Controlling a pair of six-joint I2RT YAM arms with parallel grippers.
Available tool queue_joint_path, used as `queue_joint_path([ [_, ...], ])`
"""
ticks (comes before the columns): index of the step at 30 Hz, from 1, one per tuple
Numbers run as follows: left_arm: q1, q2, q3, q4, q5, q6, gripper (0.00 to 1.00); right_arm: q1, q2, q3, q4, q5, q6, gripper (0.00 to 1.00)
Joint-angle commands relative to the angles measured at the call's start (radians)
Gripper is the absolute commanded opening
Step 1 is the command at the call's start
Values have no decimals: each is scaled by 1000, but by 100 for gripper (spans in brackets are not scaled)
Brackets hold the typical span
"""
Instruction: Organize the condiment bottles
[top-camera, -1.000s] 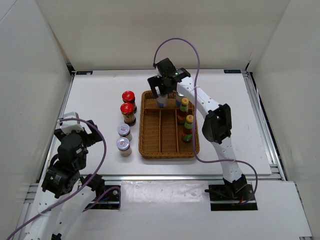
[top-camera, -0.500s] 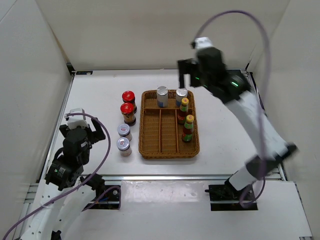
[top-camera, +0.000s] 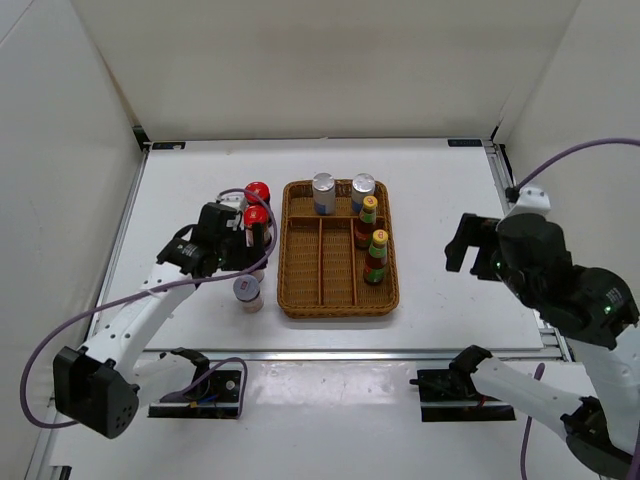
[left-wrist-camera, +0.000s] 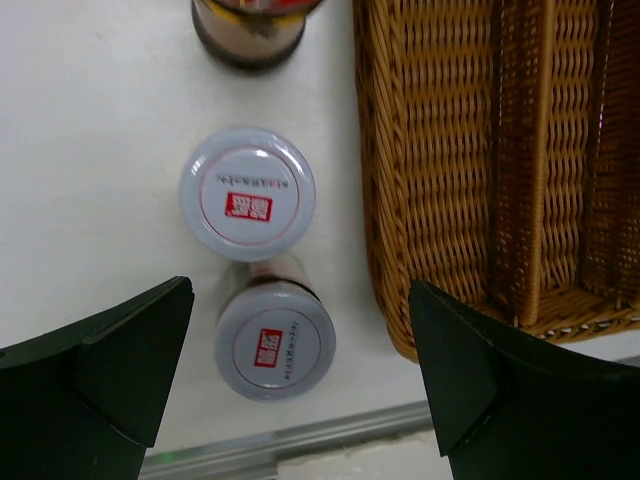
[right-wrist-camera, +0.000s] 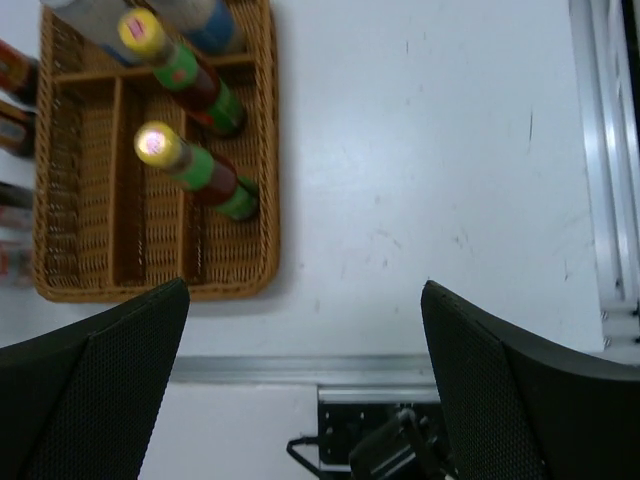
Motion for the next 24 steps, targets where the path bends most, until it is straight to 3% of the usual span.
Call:
queue_joint_path([
  [1,-8,-28,-13,-21,92,-80,100,-2,-86,-76,-229,-16,152,100],
  [8,-8,9,-49,-21,55,-109,100,-2,-192,-214,-209,-15,169,100],
  [21,-43,47,-86,-94,-12,-246,100,-2,-71,-326,-74,-7,162,100],
  [24,-43,75,-86,-105,-23,-246,95,-2,-80,-335,-65,2,162,100],
])
